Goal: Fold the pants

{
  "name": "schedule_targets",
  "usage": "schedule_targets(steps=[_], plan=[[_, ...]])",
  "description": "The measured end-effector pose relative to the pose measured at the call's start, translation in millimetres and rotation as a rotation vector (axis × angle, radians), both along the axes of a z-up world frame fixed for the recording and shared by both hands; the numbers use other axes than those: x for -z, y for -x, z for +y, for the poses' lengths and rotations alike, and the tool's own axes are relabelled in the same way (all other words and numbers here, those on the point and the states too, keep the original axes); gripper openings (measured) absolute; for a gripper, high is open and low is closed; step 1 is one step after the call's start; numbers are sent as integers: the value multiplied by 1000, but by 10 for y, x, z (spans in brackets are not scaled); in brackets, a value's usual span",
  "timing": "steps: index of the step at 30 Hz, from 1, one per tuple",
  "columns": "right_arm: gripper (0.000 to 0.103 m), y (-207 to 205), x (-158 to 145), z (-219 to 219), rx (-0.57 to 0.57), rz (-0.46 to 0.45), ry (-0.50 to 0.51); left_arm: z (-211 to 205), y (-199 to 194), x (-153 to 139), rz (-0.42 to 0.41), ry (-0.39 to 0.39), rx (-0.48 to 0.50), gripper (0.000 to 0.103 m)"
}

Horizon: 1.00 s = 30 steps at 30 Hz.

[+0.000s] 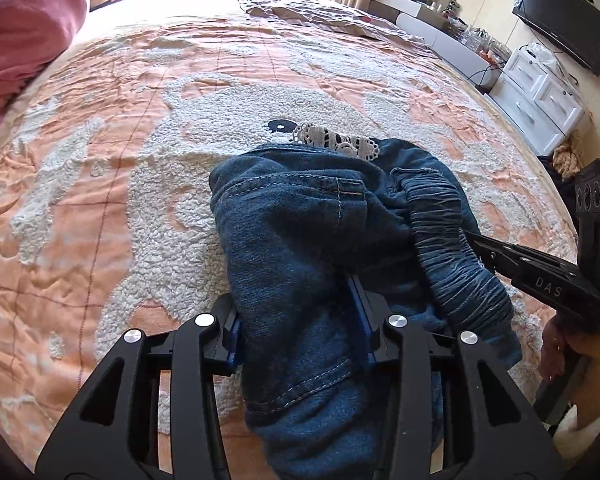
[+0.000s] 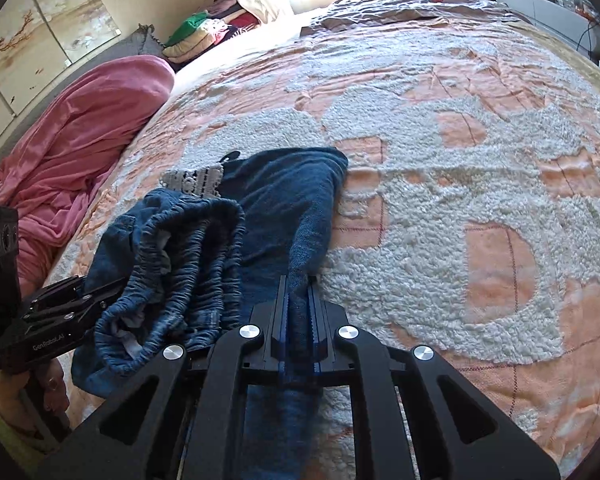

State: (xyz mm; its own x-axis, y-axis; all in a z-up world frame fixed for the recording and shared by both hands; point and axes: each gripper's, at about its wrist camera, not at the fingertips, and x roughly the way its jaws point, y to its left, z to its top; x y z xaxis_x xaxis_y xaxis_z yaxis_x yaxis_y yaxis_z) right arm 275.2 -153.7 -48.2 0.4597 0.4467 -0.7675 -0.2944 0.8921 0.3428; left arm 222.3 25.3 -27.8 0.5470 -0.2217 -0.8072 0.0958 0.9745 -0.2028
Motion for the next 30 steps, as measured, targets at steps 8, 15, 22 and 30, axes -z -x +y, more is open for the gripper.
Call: schedule_targets(steps=[8, 15, 22, 30], plan=[[30, 40, -14, 21, 5, -22, 53, 6, 0, 35, -2, -15, -14, 51], [45, 173, -132, -81, 8, -68, 85, 9, 12, 46, 5, -7, -10, 59], [61, 262, -144, -64, -18, -81, 97, 16, 21, 51, 13, -10, -20, 68], [70, 254, 5, -18, -9, -50, 136, 40, 69, 13, 16, -12, -18, 83]])
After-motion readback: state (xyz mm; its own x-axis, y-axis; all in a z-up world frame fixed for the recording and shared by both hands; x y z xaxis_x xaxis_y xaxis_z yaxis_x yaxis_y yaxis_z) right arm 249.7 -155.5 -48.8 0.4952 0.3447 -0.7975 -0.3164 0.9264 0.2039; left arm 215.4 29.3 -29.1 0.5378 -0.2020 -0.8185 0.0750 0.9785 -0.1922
